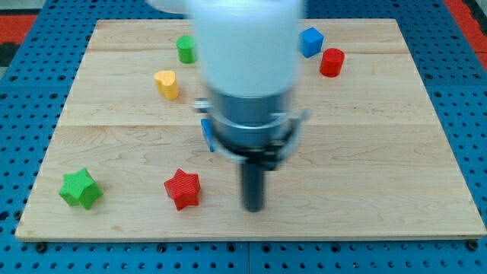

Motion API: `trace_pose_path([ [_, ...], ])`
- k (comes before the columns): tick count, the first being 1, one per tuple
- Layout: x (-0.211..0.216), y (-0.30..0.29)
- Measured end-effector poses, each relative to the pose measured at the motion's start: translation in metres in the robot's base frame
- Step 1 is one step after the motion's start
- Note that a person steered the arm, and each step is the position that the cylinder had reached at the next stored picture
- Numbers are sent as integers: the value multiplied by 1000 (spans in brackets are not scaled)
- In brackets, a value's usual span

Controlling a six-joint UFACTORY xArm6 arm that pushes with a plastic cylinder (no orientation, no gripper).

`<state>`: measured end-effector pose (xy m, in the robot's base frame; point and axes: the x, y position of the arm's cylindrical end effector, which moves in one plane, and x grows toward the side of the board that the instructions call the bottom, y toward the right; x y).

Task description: Move your arm diagonally top right to the blue triangle

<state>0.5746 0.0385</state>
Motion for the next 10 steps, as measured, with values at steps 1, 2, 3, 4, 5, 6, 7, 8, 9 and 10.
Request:
trace_pose_path([
  [1, -27, 104],
  [2, -41, 157],
  [3, -46, 180],
  [4, -46, 180],
  [5, -46, 182],
  [6, -47, 189],
  [7, -47, 189],
  [8, -60, 195],
  [9, -97, 135],
  [10, -148, 73],
])
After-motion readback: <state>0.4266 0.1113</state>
